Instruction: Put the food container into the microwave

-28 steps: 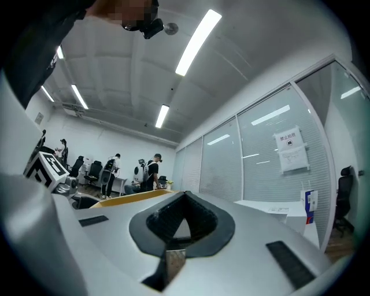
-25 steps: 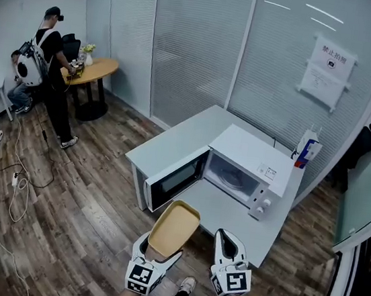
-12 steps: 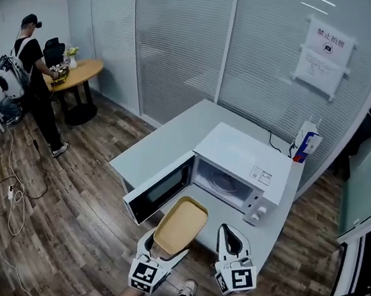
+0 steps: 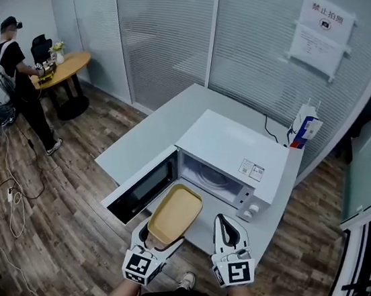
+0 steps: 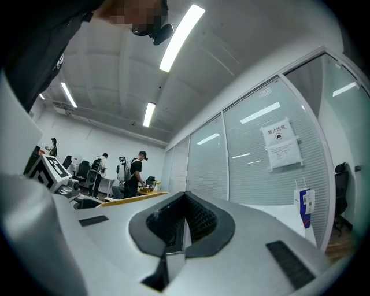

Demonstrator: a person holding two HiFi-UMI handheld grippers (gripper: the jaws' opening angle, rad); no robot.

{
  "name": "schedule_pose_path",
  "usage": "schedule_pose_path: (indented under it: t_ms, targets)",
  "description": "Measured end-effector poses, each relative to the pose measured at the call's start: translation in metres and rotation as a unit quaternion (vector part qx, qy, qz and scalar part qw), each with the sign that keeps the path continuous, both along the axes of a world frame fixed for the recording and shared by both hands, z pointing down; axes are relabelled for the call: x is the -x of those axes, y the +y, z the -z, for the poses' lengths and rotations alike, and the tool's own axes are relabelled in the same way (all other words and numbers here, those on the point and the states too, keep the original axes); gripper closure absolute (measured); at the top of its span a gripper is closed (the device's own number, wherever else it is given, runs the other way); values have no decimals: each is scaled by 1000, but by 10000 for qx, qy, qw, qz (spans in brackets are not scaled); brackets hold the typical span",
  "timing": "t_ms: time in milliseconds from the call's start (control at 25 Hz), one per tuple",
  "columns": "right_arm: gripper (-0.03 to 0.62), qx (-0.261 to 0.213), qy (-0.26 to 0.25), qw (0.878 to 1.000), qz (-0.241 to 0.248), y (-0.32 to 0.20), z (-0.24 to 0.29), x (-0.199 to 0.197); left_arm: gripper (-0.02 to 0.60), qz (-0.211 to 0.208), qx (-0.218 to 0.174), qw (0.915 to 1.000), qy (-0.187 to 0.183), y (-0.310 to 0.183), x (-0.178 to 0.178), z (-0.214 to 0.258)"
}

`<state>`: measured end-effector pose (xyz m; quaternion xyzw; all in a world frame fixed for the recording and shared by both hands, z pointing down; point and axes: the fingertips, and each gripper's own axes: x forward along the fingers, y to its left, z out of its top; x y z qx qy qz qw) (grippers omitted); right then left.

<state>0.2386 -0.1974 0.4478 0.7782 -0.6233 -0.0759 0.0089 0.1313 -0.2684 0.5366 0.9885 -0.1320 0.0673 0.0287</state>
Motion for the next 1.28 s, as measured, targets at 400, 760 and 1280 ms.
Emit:
schedule_pose_path:
  t_ms: [400,760,1280]
  targets:
    - [589,3,-125,9998,-121,-2,-17,-40,109,272,44,9975,-645,-21,-30,-33]
    - [588,401,-356,9979,-355,-28,-62,-55,109,100,344,9936,-1069,-50,-63,-73]
    - [588,917,-944,9871,-914,-77,-129,-89,109,-332,681,9865,-1451,-80,-111,-134]
